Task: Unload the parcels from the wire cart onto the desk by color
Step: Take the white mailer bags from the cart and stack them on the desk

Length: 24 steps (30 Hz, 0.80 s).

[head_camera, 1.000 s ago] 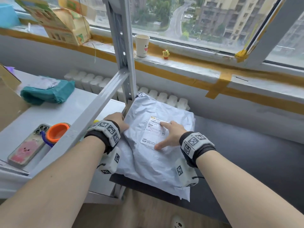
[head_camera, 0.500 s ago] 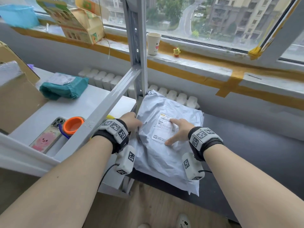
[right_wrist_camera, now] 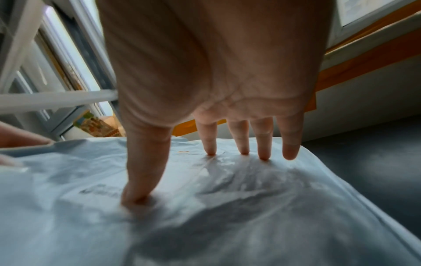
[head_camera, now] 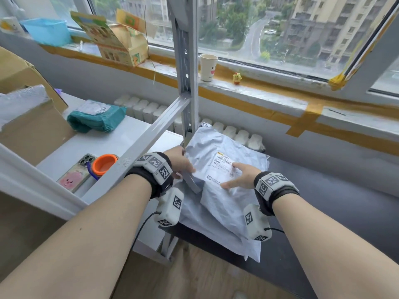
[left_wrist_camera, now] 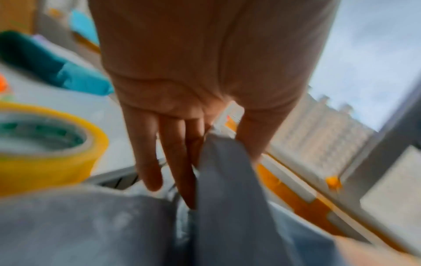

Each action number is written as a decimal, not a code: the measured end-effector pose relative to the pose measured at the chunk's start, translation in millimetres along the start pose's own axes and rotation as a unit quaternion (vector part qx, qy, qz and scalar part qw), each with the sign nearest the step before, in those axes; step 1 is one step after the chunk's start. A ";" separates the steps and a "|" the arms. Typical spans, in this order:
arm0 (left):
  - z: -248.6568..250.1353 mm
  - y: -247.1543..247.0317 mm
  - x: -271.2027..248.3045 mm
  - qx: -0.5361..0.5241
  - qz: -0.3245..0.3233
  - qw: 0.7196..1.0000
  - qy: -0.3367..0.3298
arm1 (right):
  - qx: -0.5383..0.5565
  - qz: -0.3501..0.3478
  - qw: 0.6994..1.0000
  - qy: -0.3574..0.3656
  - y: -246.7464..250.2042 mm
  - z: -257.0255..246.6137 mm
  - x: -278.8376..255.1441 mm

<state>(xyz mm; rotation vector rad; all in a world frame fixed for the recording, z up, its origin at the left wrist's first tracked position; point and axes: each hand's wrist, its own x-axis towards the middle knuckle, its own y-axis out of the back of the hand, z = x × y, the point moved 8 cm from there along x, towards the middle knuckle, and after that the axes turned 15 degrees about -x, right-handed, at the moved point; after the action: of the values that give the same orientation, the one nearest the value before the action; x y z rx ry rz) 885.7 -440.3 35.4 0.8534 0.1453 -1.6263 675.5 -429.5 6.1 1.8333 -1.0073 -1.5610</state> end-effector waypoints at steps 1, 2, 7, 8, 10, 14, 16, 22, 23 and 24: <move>0.4 4.7 0.5 -0.035 0.021 0.999 0.002 | 0.000 0.003 1.000 0.002 2.6 -0.9 0.8; 2.5 11.5 0.0 -0.034 0.052 0.998 -0.005 | -0.006 0.004 1.000 0.005 4.0 -1.5 1.5; 1.0 29.1 -6.2 0.309 0.109 0.944 -0.044 | -0.053 0.001 0.999 0.011 3.2 -4.2 5.8; -5.3 24.9 -8.4 0.377 0.080 0.922 -0.033 | -0.062 0.001 0.998 0.012 2.7 -4.6 6.5; -14.7 21.1 -8.2 0.459 0.063 0.886 -0.024 | -0.082 -0.004 0.997 0.013 2.8 -4.8 8.1; 27.9 28.2 -11.9 0.373 0.179 0.901 -0.131 | -0.129 -0.019 0.991 0.016 3.6 -5.4 11.0; 39.9 19.6 -6.4 0.343 0.163 0.917 -0.126 | -0.128 -0.015 0.991 0.026 1.3 -3.4 11.9; -10.3 -37.9 14.8 0.397 0.009 0.918 0.019 | -0.043 -0.018 0.998 0.045 -5.7 2.1 19.0; -14.4 -42.7 15.6 0.408 0.011 0.913 0.015 | -0.046 -0.009 0.998 0.040 -6.1 2.7 21.3; -17.0 -45.9 16.4 0.420 0.015 0.907 0.009 | -0.059 0.004 0.998 0.033 -7.4 3.2 22.9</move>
<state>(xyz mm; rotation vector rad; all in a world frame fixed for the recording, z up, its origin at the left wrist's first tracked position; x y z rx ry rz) 852.2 -432.5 -3.0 1.5063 -0.6018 -1.6461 675.1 -443.4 -13.7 1.7858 -0.8734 -1.5104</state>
